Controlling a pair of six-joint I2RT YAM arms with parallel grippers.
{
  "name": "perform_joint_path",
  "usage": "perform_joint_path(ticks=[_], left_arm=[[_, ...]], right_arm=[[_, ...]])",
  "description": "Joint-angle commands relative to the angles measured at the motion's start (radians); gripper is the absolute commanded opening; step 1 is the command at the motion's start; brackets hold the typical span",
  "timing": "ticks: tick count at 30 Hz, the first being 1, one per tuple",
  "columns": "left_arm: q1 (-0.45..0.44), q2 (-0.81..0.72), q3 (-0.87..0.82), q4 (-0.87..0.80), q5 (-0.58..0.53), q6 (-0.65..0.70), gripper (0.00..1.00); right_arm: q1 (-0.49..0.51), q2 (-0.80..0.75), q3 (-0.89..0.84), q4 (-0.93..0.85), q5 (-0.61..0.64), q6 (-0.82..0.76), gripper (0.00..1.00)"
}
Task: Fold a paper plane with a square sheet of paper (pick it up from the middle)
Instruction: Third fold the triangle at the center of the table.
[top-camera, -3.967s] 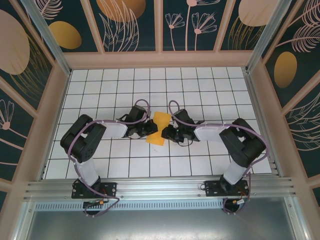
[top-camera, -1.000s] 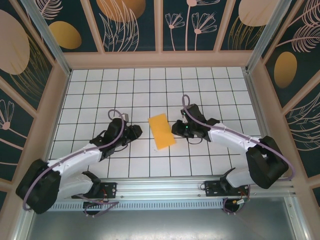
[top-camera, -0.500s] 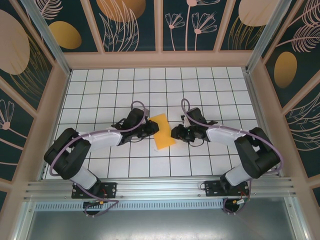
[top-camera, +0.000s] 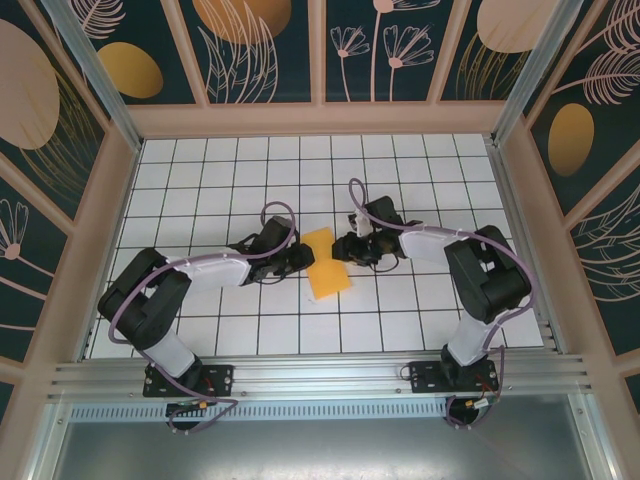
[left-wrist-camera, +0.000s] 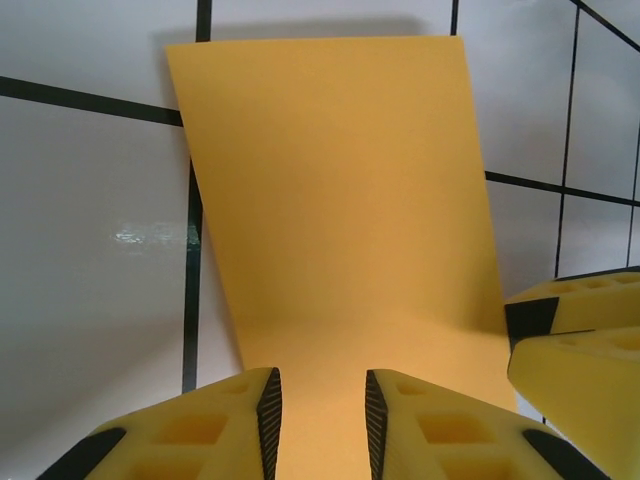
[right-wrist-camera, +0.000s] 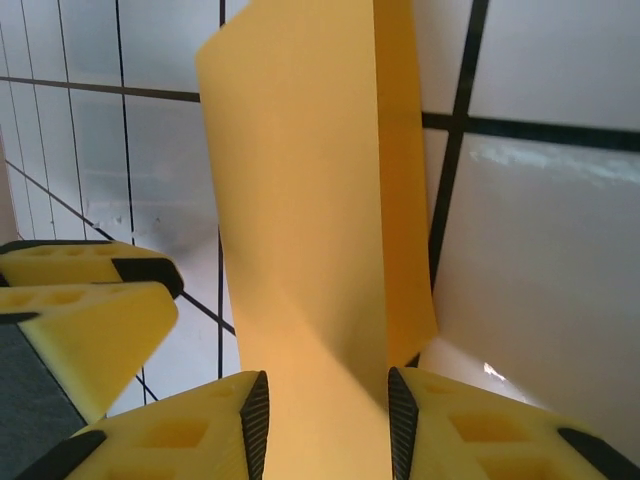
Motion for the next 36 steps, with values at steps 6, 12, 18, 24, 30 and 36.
perform_joint_path(ticks=[6, 12, 18, 24, 30, 36], left_arm=[[-0.004, 0.058, 0.013, 0.005, -0.033, 0.024, 0.27], [-0.003, 0.123, 0.032, 0.075, 0.003, 0.037, 0.23], [-0.004, 0.164, 0.054, 0.153, 0.070, 0.043, 0.23], [-0.003, 0.193, 0.088, 0.155, 0.106, 0.084, 0.23], [-0.003, 0.220, 0.130, 0.113, 0.105, 0.121, 0.23], [-0.003, 0.127, 0.091, 0.037, -0.014, 0.147, 0.35]], right_arm=[[-0.014, 0.013, 0.008, -0.026, -0.031, -0.033, 0.22], [-0.014, -0.048, -0.089, 0.053, -0.020, 0.070, 0.07], [0.006, -0.146, -0.195, 0.132, 0.054, 0.210, 0.05], [0.056, -0.243, -0.285, 0.211, 0.173, 0.388, 0.06], [0.089, -0.257, -0.308, 0.233, 0.229, 0.456, 0.08], [0.088, -0.247, -0.282, 0.189, 0.216, 0.418, 0.20]])
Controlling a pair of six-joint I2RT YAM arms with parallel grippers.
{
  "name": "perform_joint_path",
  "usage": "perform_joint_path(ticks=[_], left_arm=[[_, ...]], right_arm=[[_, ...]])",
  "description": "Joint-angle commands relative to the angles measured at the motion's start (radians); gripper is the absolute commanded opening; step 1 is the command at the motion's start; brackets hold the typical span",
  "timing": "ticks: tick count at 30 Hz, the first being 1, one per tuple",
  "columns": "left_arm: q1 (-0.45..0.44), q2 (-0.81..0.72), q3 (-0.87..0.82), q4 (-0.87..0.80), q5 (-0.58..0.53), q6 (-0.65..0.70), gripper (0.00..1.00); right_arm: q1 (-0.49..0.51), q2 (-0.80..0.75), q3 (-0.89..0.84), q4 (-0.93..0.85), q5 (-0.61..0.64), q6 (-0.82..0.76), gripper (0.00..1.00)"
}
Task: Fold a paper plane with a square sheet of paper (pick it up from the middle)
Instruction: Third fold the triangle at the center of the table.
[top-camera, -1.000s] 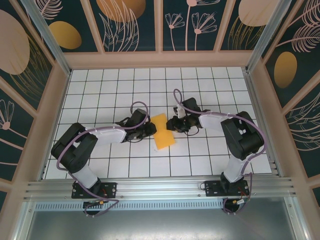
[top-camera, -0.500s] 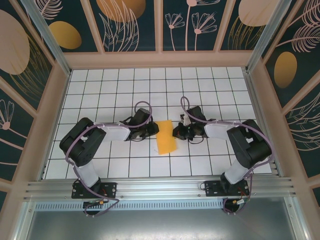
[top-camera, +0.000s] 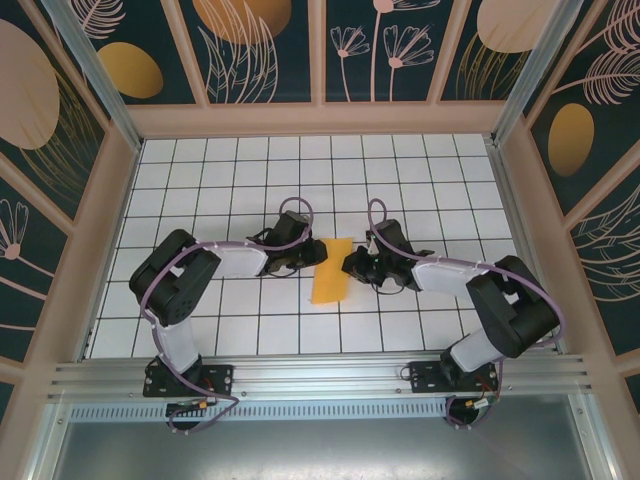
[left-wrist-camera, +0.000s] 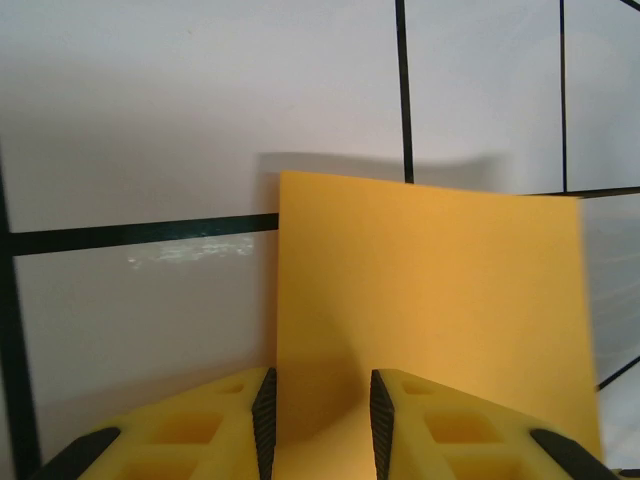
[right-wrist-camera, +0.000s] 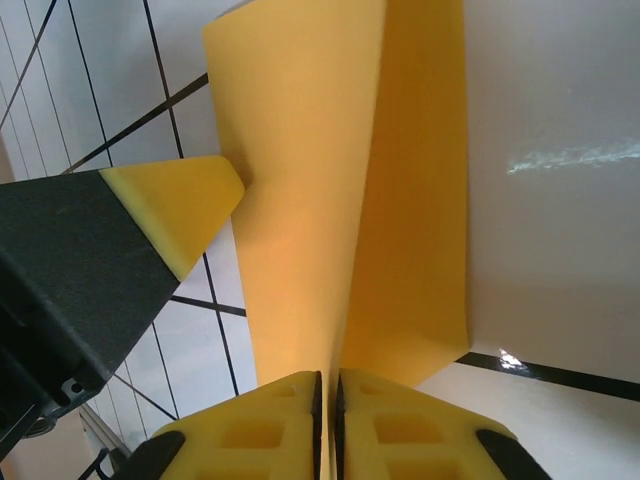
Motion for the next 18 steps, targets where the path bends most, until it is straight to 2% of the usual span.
perform_joint_path(ticks=[1, 4, 7, 9, 13, 18], left_arm=[[-0.005, -0.093, -0.040, -0.061, -0.078, 0.038, 0.35], [-0.004, -0.213, -0.128, -0.018, -0.067, 0.057, 0.37], [-0.007, -0.344, -0.240, 0.079, -0.008, 0.105, 0.40], [-0.028, -0.435, -0.297, 0.091, -0.007, 0.161, 0.42], [-0.117, -0.540, -0.334, 0.009, -0.105, 0.274, 0.48], [-0.297, -0.530, -0.324, -0.060, -0.282, 0.371, 0.56]], right_arm=[[0.001, -0.005, 0.016, -0.014, 0.007, -0.010, 0.23], [-0.001, -0.009, 0.038, -0.049, -0.006, -0.037, 0.24], [-0.004, 0.007, 0.047, -0.047, -0.025, -0.039, 0.19], [-0.004, 0.017, 0.054, -0.041, -0.036, -0.035, 0.16], [-0.008, 0.032, 0.071, -0.045, -0.048, -0.027, 0.14], [-0.009, 0.046, 0.091, -0.065, -0.051, -0.029, 0.14]])
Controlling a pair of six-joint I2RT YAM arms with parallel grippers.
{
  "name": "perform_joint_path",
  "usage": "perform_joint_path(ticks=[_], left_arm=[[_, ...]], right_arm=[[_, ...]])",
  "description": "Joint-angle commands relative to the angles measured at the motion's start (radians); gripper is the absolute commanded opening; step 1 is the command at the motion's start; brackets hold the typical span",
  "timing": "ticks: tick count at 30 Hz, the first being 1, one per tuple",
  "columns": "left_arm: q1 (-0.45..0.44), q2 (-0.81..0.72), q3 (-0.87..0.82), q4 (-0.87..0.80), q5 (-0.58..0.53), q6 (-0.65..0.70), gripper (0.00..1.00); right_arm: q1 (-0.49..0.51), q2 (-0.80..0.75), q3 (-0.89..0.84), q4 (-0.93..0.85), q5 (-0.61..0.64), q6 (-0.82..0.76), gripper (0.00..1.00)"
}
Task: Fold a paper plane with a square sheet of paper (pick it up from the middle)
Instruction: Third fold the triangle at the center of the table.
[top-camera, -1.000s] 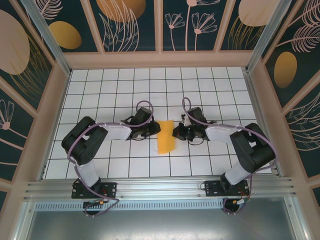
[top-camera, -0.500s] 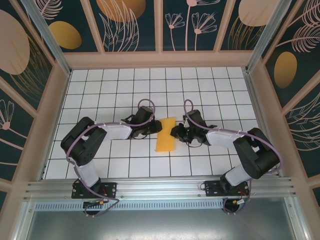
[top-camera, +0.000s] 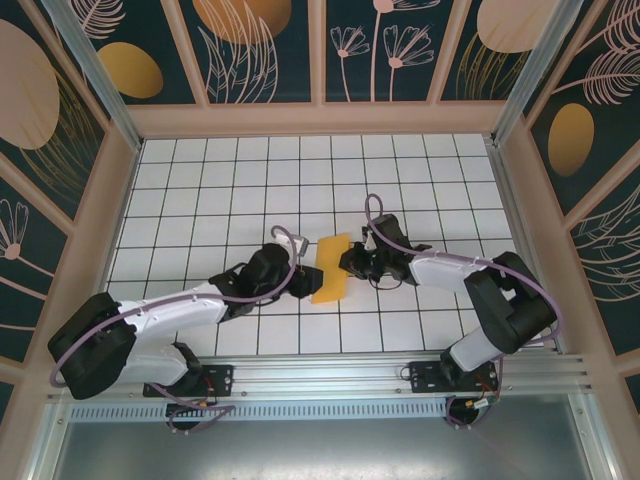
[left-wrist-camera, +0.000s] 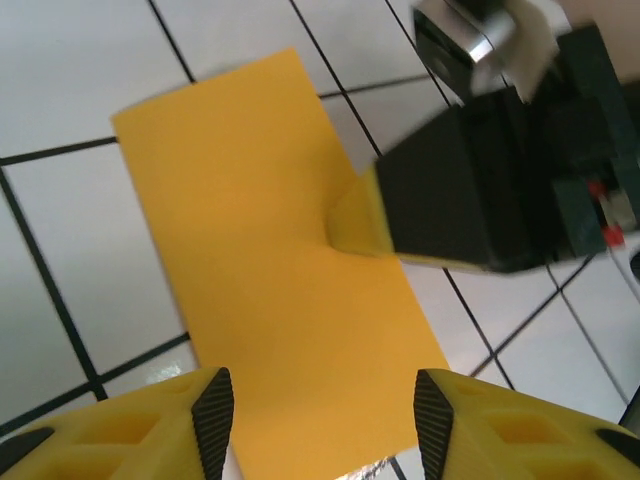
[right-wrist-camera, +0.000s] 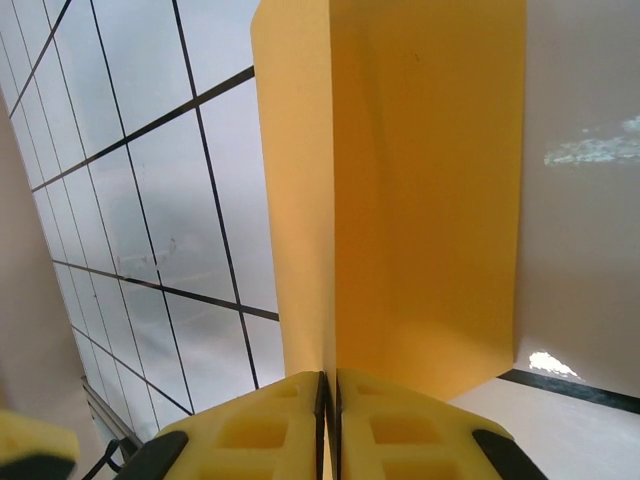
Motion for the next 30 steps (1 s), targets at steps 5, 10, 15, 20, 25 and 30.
perform_joint_path(ticks=[5, 10, 15, 20, 25, 30], left_arm=[[-0.220, 0.085, 0.035, -0.085, -0.303, 0.185, 0.67], [-0.316, 0.187, 0.090, -0.093, -0.429, 0.250, 0.75], [-0.344, 0.286, 0.138, -0.107, -0.496, 0.275, 0.75], [-0.344, 0.296, 0.137, -0.092, -0.529, 0.277, 0.63], [-0.344, 0.249, 0.094, -0.050, -0.541, 0.293, 0.38], [-0.344, 0.225, 0.077, -0.032, -0.512, 0.313, 0.22]], right_arm=[[-0.008, 0.029, 0.048, -0.042, -0.019, -0.016, 0.14], [-0.007, 0.032, 0.056, -0.045, -0.026, -0.017, 0.14], [-0.006, 0.031, 0.058, -0.051, -0.027, -0.020, 0.14], [-0.008, 0.036, 0.055, -0.052, -0.025, -0.023, 0.14], [-0.009, 0.043, 0.055, -0.058, -0.022, -0.030, 0.14], [-0.008, 0.047, 0.058, -0.063, -0.023, -0.040, 0.14]])
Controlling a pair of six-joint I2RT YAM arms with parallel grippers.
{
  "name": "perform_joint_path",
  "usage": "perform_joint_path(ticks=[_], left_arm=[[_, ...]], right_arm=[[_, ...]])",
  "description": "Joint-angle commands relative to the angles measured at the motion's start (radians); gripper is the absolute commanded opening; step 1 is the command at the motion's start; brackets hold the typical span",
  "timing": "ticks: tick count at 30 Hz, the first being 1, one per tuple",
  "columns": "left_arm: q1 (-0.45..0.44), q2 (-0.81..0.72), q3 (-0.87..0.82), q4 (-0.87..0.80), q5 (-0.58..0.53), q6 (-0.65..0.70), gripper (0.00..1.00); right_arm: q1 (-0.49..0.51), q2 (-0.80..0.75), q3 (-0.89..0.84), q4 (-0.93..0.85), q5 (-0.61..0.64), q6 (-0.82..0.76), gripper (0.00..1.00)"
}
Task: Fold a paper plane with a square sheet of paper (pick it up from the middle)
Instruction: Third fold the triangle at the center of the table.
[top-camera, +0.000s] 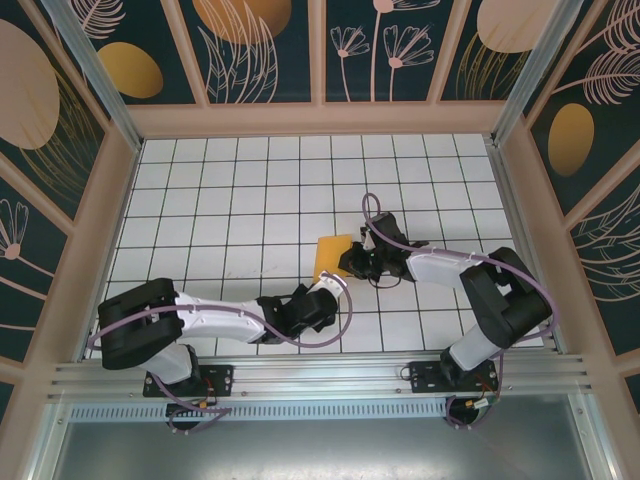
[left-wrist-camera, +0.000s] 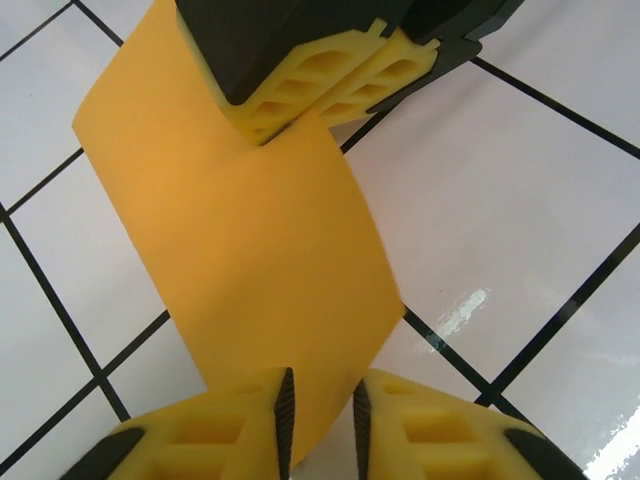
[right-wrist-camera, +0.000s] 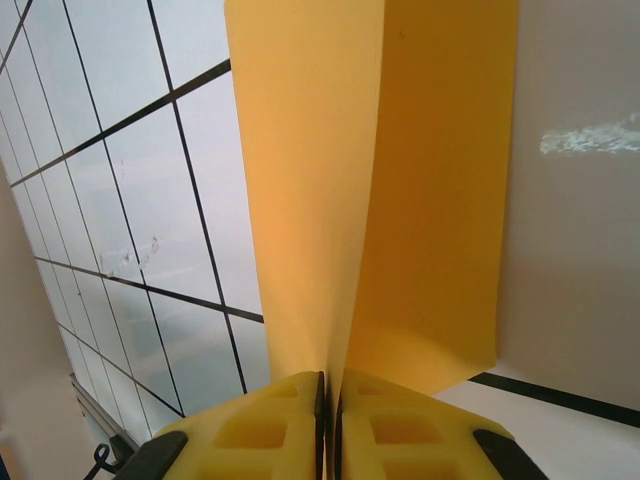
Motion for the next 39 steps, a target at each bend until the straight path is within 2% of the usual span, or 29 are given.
perform_joint_path(ticks=[1, 3, 8, 14, 18, 20, 26, 31, 35, 39], left_arm=[[-0.004, -0.029, -0.015, 0.030, -0.005, 0.018, 0.20], [-0.004, -0.035, -0.019, 0.036, 0.005, 0.018, 0.17], [-0.004, -0.040, -0.029, 0.052, 0.036, 0.020, 0.00], [-0.004, -0.040, -0.034, 0.066, 0.066, 0.019, 0.00], [-0.002, -0.032, -0.031, 0.074, 0.097, 0.012, 0.00], [-0.003, -0.027, -0.030, 0.075, 0.103, 0.009, 0.00], [0.000, -0.025, -0.026, 0.072, 0.119, 0.007, 0.00], [0.009, -0.029, -0.026, 0.064, 0.137, -0.001, 0.00], [0.032, -0.039, -0.029, 0.070, 0.190, -0.010, 0.00], [0.070, -0.044, -0.041, 0.092, 0.262, -0.036, 0.00]], right_arm=[[-0.004, 0.013, 0.028, -0.023, -0.014, -0.023, 0.14], [-0.004, 0.014, 0.031, -0.027, -0.012, -0.028, 0.15], [-0.004, 0.004, 0.037, -0.037, -0.011, -0.037, 0.17], [-0.032, -0.067, 0.048, -0.131, 0.058, -0.079, 0.29], [-0.095, -0.130, 0.056, -0.167, 0.079, -0.109, 0.33], [-0.105, -0.135, 0.068, -0.168, 0.059, -0.124, 0.30], [-0.093, -0.030, 0.139, -0.129, -0.050, -0.166, 0.12], [-0.059, 0.072, 0.237, -0.190, -0.055, -0.228, 0.11], [-0.055, 0.148, 0.284, -0.250, -0.013, -0.277, 0.11], [-0.048, 0.215, 0.317, -0.258, -0.039, -0.327, 0.10]])
